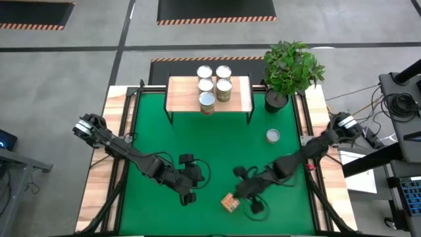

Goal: Pick and place cans onto a shelf
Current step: Put the canned black beans on the shelf

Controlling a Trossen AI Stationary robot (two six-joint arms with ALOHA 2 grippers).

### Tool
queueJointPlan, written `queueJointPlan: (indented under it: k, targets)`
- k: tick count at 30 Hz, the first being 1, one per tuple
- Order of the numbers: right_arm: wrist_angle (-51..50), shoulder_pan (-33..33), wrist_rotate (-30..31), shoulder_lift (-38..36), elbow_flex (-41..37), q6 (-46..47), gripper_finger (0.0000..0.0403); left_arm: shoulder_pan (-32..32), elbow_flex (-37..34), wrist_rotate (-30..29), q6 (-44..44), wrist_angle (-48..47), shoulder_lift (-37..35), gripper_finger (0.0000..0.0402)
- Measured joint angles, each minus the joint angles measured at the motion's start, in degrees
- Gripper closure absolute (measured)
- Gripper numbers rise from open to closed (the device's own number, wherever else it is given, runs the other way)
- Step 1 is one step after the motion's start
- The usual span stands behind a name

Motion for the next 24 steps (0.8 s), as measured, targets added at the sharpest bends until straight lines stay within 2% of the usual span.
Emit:
queueJointPlan:
  k: [3, 8, 15, 21, 24]
  targets:
    - [9.75, 3.48, -2.73, -1.29, -5.14, 1.87, 0.0394, -0.15, 1.48, -0.02, 0.05, 1.89, 1.37, 0.0401]
    - [22.32, 7.25, -2.87, 0.66, -11.02, 2.17, 0.0394, -0.20, 3.79, -0.66, 0.04, 2.93, 4.22, 0.0401]
    - [23.74, 7.59, -2.57, 5.63, -11.45, 4.20, 0.0394, -0.67, 7.33, -1.02, 0.04, 2.73, 7.63, 0.0401]
    - [24.05, 6.84, 7.87, 8.02, -9.81, 4.22, 0.0394, -1.31, 10.36, -1.09, 0.00, -1.21, 9.42, 0.0401]
    - [23.28, 5.86, 9.22, 7.88, -9.05, 2.17, 0.0394, -1.54, 10.51, -1.52, 0.40, -2.25, 9.27, 0.0401]
